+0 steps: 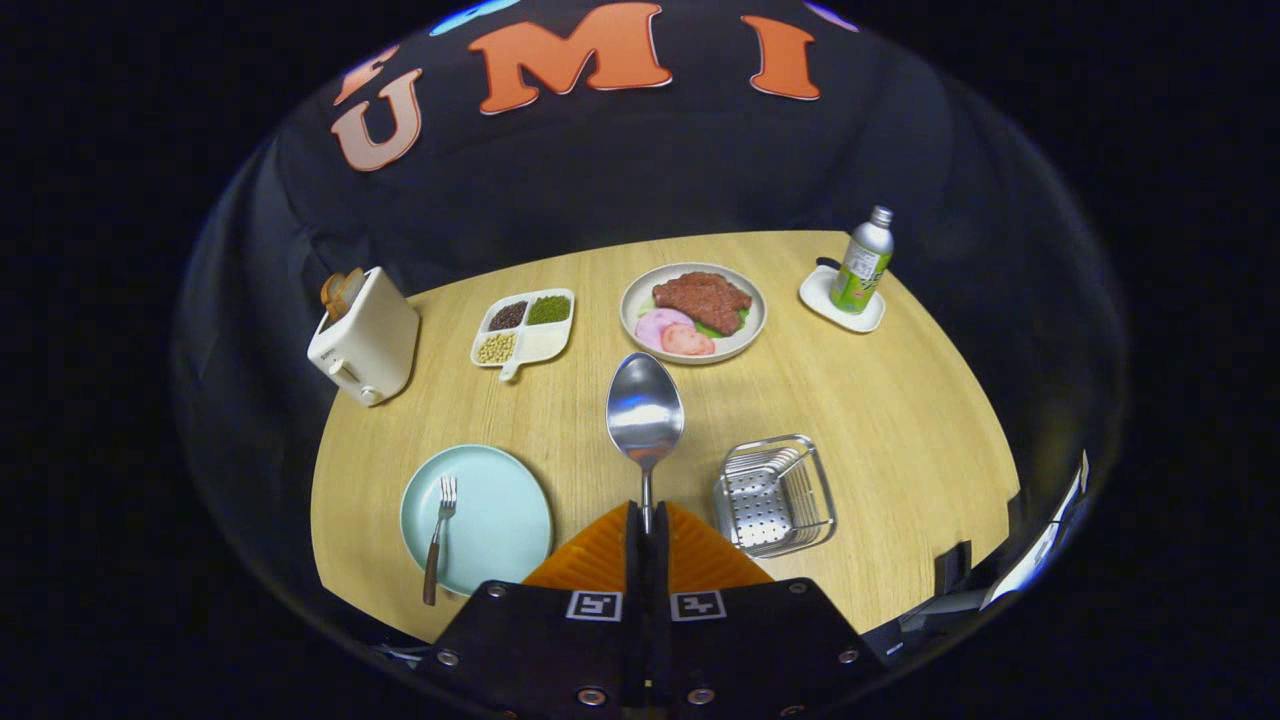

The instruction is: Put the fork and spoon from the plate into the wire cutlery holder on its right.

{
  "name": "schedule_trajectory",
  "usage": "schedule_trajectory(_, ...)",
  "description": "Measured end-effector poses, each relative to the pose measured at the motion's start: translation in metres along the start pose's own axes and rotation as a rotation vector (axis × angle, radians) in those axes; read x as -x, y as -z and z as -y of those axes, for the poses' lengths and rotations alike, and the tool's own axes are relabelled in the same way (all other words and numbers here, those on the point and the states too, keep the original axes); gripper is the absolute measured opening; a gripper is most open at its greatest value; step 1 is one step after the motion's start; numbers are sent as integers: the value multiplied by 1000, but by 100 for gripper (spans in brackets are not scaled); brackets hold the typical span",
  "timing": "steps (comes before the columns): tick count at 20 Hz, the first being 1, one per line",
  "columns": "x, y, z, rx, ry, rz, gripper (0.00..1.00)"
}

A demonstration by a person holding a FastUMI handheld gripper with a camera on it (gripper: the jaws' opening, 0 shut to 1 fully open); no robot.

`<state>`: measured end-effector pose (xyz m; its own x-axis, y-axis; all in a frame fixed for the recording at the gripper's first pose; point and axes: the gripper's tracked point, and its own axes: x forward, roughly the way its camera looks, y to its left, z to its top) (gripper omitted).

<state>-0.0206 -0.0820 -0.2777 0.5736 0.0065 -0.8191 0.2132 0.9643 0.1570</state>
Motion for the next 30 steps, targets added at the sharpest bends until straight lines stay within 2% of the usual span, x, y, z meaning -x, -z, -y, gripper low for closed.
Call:
schedule_trajectory(6,8,1,58,0,50,65,3)
schedule_trajectory(14,-9,40,81,40,41,-74,3)
schedule_trajectory(18,-14,45,87,60,35,-111,5)
schedule_trajectory(25,-6,-6,86,94,-5,42,13)
schedule_trajectory(28,1,-30,78,73,-52,135,15)
schedule_trajectory(30,7,-48,74,73,-70,217,24)
